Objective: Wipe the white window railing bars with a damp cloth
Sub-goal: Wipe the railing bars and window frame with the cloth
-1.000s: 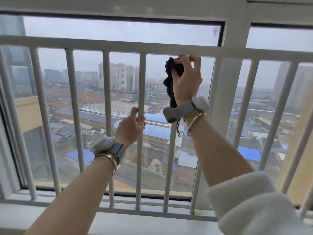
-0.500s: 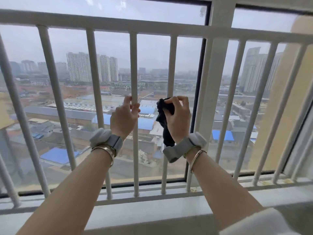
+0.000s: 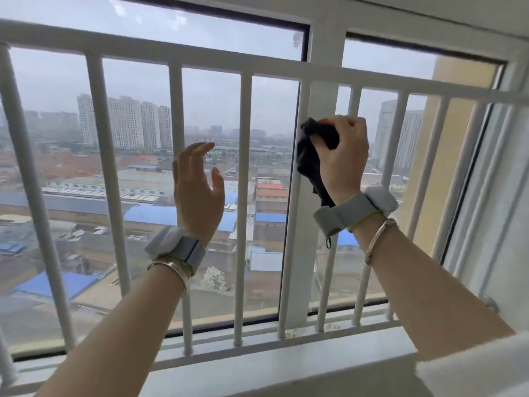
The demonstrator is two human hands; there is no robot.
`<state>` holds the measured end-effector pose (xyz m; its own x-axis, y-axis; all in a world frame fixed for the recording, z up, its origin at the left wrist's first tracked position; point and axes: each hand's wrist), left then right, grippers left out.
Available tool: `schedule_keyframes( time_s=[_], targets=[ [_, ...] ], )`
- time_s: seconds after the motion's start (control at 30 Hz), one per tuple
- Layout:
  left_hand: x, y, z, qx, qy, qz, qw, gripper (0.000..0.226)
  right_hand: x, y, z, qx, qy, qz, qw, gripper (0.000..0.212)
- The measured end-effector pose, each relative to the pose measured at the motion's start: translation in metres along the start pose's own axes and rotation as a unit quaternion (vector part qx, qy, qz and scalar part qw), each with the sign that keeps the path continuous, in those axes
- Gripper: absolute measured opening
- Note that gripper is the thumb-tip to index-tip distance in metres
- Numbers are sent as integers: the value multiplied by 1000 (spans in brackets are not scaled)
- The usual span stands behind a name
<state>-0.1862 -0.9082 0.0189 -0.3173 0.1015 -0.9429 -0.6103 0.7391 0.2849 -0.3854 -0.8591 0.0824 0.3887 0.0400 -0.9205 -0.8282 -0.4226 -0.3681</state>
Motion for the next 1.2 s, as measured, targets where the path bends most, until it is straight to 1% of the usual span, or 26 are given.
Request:
schedule_keyframes(
  time_s=[0.03,0.1,0.17,0.2,0.3,0.4,0.5,0.57,0.67,0.73,0.8,0.9,1.0,1.07,1.2],
  targets=[
    [-1,7,-9,29,-31,6,999,41,-9,0,-6,2,0,9,1000,18],
    [-5,20,-27,63,-102,59,991,51,-26,-4,-22,-8,-5,20,1000,19],
    [-7,26,-40,54,-153,103,981,56,-33,-8,-39,-19,-23,28,999,19],
    [-7,26,-48,48,-163,111,979,56,-36,-7,-47,-20,-30,32,999,19],
    [-2,19,-58,63,-162,122,977,58,-30,2,-61,-46,-9,39,998,16],
    [1,13,-61,81,-148,120,978,61,-5,15,-60,-71,9,31,997,16],
    [3,10,-63,80,-149,121,978,61,16,27,-54,-58,-28,54,996,17],
    [3,11,-63,76,-148,119,979,59,5,25,-53,-62,-44,39,996,18],
    [5,11,-64,60,-139,121,981,55,-14,16,-56,-88,-16,8,996,18],
    [6,11,-64,61,-129,115,983,52,-8,14,-59,-88,2,19,996,17],
    [11,11,-64,63,-118,108,985,49,9,22,-59,-90,3,30,995,17],
    [35,7,-58,57,-119,119,984,39,44,39,-52,-88,-24,37,995,17],
    [87,-3,-46,56,-153,166,973,23,84,55,-41,-91,-54,46,993,15],
    [124,-12,-36,50,-181,196,962,21,114,66,-36,-100,-72,33,992,14],
    [169,-25,-21,48,-207,212,954,23,175,88,-22,-107,-111,13,988,12]
  ],
)
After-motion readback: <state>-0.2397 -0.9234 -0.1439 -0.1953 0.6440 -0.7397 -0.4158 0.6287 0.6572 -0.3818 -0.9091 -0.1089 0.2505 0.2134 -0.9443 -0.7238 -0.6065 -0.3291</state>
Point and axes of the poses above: each hand's wrist, its own x-axis away from the middle knuckle, its own z-axis out of the back of the hand, y = z × x, and after that the axes turned 8 degrees about y, right-handed
